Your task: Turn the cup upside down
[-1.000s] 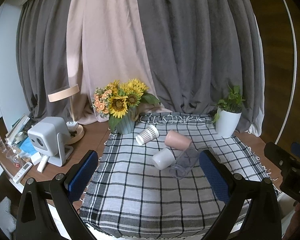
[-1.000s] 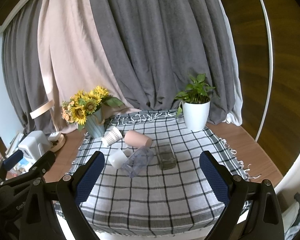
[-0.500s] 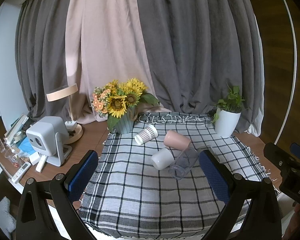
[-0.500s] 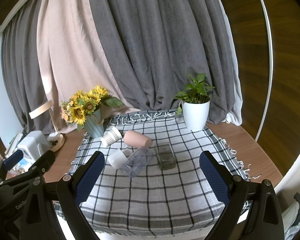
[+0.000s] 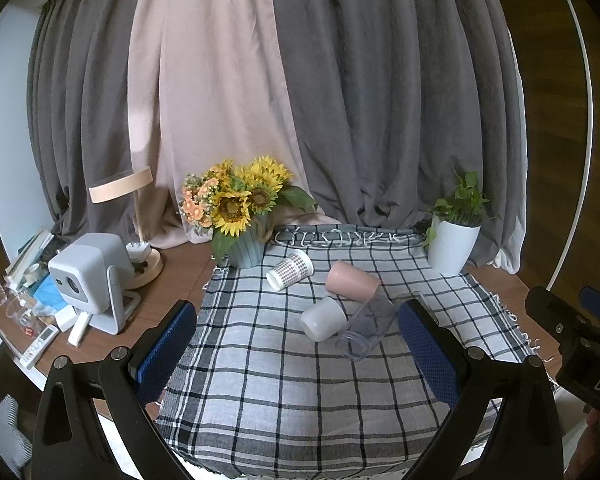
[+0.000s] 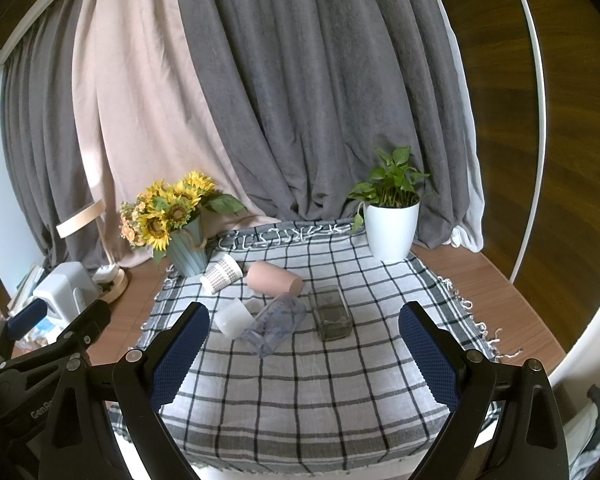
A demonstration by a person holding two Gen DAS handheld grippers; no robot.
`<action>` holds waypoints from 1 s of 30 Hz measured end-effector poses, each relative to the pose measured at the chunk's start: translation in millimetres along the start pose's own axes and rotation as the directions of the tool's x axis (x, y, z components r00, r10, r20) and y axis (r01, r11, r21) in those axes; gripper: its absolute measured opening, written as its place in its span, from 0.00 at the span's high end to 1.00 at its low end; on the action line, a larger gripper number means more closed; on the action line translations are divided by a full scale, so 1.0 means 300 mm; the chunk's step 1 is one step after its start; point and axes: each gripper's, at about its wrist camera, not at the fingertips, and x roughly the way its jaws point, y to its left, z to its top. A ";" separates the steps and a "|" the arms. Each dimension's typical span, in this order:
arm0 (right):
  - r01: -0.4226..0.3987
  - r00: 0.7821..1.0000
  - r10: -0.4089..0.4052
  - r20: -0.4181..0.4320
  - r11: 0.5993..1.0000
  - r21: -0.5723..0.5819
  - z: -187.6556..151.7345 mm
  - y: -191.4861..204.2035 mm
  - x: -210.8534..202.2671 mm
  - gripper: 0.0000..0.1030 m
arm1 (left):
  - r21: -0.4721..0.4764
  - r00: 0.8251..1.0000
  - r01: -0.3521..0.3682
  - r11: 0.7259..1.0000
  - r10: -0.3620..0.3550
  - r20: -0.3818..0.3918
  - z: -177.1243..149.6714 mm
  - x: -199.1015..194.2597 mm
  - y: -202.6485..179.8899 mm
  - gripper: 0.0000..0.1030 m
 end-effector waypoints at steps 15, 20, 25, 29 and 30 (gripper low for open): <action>-0.042 0.999 0.041 -0.031 0.999 -0.015 0.015 -0.037 0.100 0.07 | -0.012 0.999 -0.028 1.000 0.028 -0.019 0.018 0.064 -0.065 0.00; -0.062 0.998 0.061 -0.030 0.997 -0.038 0.044 -0.074 0.158 0.07 | -0.055 0.997 -0.061 0.997 0.059 -0.048 0.023 0.135 -0.091 0.00; -0.089 0.993 0.083 -0.082 0.994 -0.069 0.051 -0.109 0.270 0.07 | -0.060 0.987 -0.104 0.993 0.095 -0.126 -0.004 0.241 -0.142 0.00; -0.111 0.984 0.096 -0.151 0.990 -0.088 0.032 -0.137 0.401 0.07 | -0.066 0.968 -0.157 0.985 0.141 -0.207 -0.049 0.344 -0.172 0.00; -0.117 0.980 0.101 -0.169 0.989 -0.089 0.028 -0.145 0.430 0.07 | -0.062 0.962 -0.169 0.984 0.151 -0.229 -0.060 0.369 -0.180 0.00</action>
